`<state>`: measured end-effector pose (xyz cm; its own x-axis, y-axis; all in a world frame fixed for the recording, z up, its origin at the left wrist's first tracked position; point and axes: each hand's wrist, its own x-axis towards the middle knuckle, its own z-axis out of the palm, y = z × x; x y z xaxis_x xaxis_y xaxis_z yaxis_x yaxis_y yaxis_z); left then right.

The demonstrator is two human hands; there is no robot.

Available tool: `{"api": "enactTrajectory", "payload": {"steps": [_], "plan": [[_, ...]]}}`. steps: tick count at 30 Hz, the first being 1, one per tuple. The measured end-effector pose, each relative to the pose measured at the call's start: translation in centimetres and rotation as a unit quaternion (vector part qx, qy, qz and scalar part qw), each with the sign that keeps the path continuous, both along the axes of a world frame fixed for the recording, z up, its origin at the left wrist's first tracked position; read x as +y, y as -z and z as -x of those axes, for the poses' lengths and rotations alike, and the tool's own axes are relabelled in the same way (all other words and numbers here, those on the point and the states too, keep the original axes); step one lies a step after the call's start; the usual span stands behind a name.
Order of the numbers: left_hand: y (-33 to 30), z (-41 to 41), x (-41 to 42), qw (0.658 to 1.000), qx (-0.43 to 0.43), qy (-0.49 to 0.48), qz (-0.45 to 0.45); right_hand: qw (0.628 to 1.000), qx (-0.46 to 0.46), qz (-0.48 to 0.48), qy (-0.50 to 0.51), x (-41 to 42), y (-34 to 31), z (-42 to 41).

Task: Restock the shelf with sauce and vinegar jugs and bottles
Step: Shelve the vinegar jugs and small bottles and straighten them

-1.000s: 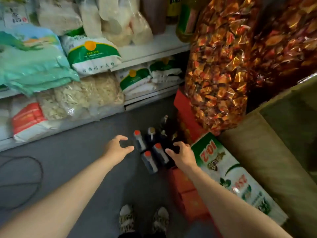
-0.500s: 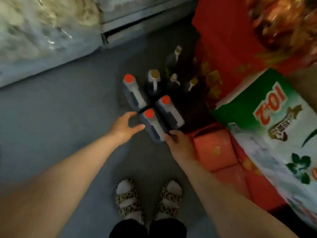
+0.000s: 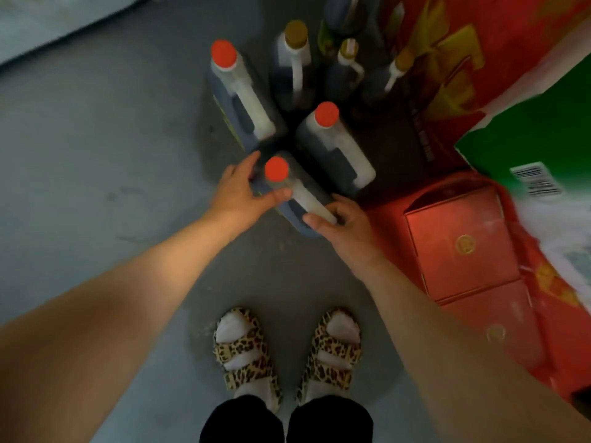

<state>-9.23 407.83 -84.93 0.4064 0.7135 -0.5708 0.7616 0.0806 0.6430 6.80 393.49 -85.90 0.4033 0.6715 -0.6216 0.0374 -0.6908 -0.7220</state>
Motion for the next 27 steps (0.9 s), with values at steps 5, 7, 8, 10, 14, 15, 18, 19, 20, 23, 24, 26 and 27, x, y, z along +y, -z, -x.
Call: {"api": "enactTrajectory", "payload": {"steps": [5,7,8,10,14,15,18,19,20,23,24,26,27], "plan": [[0.9,4.8,-2.9,0.996,0.009,0.036,0.083,0.991,0.021,0.002,-0.129,-1.3,0.0,-1.0],[1.3,6.0,-3.8,0.994,-0.002,0.035,0.108,0.991,0.026,-0.033,-0.128,-1.8,0.4,-0.4],[1.6,6.2,-4.0,0.993,-0.009,0.027,0.11,0.993,0.033,-0.052,-0.105,-2.1,0.6,0.0],[2.2,5.8,-4.0,0.994,-0.022,0.01,0.103,0.994,0.041,-0.087,-0.057,-2.6,1.0,0.6],[3.5,4.5,-3.5,0.994,-0.048,0.004,0.096,0.992,0.039,-0.115,-0.041,-3.2,1.8,1.0],[3.8,4.4,-3.4,0.994,-0.052,0.003,0.101,0.991,0.038,-0.119,-0.047,-3.4,2.0,0.9],[4.1,4.4,-3.1,0.992,-0.053,0.008,0.116,0.989,0.034,-0.133,-0.052,-3.6,2.5,0.9],[4.1,4.4,-3.0,0.992,-0.051,0.011,0.116,0.989,0.037,-0.133,-0.047,-3.6,2.5,0.9],[4.0,4.4,-2.9,0.992,-0.049,0.014,0.115,0.989,0.039,-0.133,-0.041,-3.6,2.6,1.0],[4.0,4.2,-2.4,0.993,-0.045,0.028,0.106,0.99,0.039,-0.136,-0.027,-3.5,2.8,1.2],[3.9,4.1,-2.3,0.993,-0.043,0.031,0.104,0.99,0.04,-0.137,-0.022,-3.4,2.8,1.2],[3.8,3.9,-2.0,0.993,-0.037,0.029,0.104,0.99,0.037,-0.134,-0.017,-3.2,2.6,1.1],[3.7,3.8,-1.8,0.993,-0.032,0.027,0.107,0.991,0.031,-0.133,-0.015,-3.0,2.5,1.1]]}}
